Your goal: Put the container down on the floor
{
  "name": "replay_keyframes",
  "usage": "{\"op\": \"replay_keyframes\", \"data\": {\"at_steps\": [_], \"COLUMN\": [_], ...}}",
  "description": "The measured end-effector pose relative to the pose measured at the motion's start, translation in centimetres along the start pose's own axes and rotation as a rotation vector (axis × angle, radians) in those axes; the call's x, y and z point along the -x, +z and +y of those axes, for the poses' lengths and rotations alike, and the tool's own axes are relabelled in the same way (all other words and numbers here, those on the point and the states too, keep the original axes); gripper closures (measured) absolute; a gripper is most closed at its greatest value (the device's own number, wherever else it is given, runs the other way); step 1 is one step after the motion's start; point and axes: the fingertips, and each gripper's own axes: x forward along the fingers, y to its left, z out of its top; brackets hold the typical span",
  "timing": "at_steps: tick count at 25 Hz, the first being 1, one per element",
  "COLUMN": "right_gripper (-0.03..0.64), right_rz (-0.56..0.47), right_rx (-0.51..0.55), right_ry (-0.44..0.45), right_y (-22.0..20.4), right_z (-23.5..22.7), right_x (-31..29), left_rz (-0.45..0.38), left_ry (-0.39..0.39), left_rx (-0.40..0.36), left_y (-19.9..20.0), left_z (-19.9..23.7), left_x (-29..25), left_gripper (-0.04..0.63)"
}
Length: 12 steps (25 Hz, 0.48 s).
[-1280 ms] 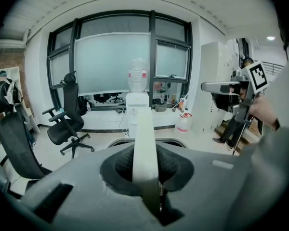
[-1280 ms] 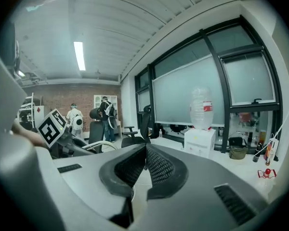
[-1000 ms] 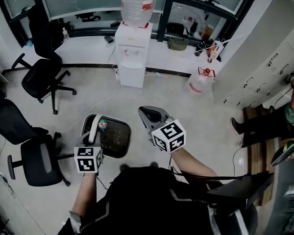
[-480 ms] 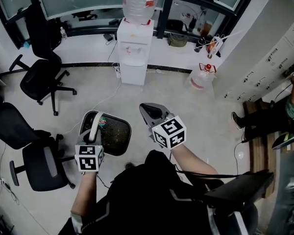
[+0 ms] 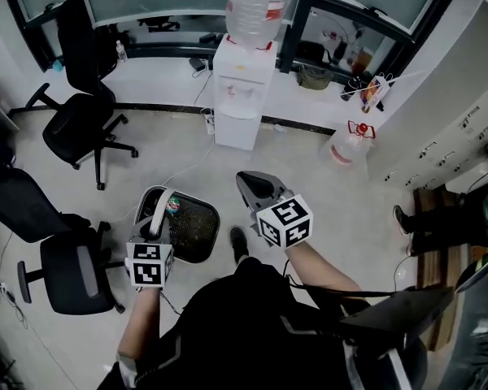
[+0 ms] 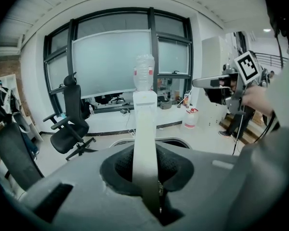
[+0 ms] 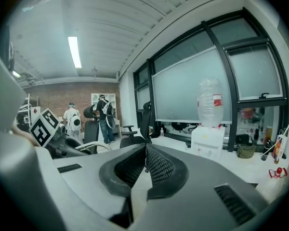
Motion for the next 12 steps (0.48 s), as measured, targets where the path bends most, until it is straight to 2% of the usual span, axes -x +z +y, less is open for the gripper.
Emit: {"op": "replay_keyframes", "data": {"at_steps": [12], "right_gripper": [0.607], "right_rz": [0.001], "right_rx": [0.013], "right_ry": [0.086], "right_y": [2.8], "right_z": [-7.0], "right_x": [-8.2], "left_rz": [0.028], "left_ry": [0.058], "left_rx": [0.031], "left_y": [4.8], "left_z": [3.7], "left_x": [-6.1], "left_gripper": [0.546]}}
